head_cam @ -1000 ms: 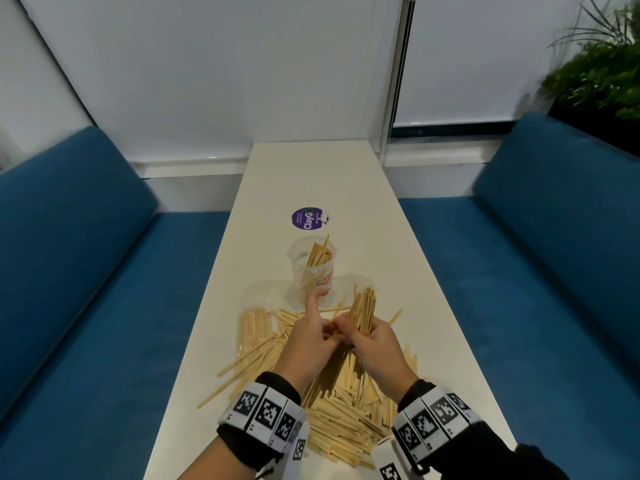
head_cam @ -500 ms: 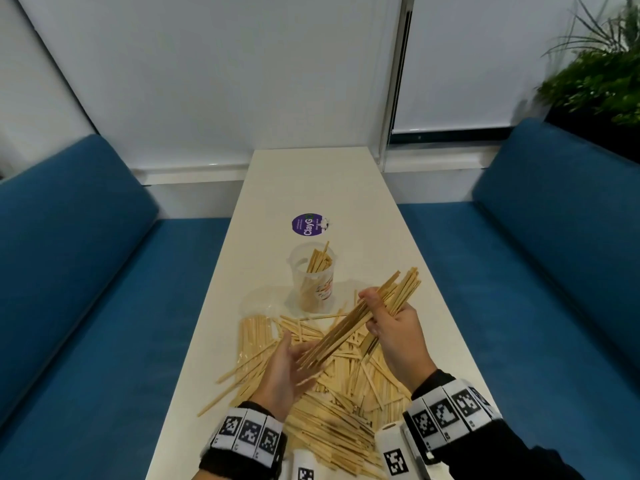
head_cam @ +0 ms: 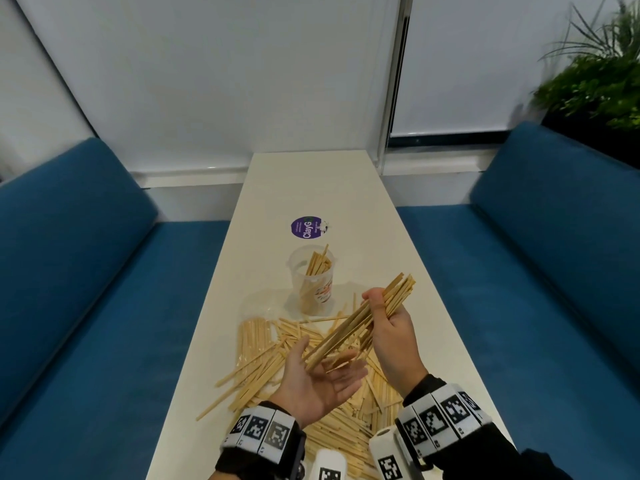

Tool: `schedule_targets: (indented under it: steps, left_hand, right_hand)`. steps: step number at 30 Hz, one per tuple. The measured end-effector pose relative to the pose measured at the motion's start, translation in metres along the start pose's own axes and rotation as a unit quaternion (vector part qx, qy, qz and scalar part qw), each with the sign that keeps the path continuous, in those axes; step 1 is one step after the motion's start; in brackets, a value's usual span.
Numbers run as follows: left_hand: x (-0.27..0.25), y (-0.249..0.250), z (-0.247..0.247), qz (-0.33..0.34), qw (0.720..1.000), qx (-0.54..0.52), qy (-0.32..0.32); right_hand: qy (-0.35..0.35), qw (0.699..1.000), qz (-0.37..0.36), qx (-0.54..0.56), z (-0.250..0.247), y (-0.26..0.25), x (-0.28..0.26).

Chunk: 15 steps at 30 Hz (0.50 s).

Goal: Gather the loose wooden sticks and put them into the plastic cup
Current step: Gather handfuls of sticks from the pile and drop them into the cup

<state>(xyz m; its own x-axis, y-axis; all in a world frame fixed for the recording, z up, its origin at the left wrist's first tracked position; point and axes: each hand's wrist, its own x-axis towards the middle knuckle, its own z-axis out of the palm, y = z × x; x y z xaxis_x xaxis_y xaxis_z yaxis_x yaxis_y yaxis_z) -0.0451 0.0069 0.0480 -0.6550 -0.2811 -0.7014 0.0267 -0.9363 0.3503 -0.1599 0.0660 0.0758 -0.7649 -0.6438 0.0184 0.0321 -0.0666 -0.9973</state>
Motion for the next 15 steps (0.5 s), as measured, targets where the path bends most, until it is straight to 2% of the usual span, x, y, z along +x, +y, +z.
schedule_targets:
  steps: [4,7,11,15]
  left_hand:
    - [0.001,0.001,0.007,0.007,0.999,-0.051,0.016]
    - [0.003,0.003,0.011,0.016,0.998,-0.06,0.027]
    - [0.002,0.007,0.009,0.023,0.997,-0.075,-0.002]
    - [0.004,0.006,0.014,0.03,0.997,-0.064,0.01]
  right_hand:
    - [0.0,1.0,0.001,0.029,0.0,-0.003,0.001]
    - [-0.005,0.998,-0.041,0.042,0.001,-0.009,-0.002]
    - [0.001,0.998,-0.039,0.053,0.001,-0.009,-0.002]
    - [-0.024,0.997,-0.053,0.054,0.009,-0.007,-0.008]
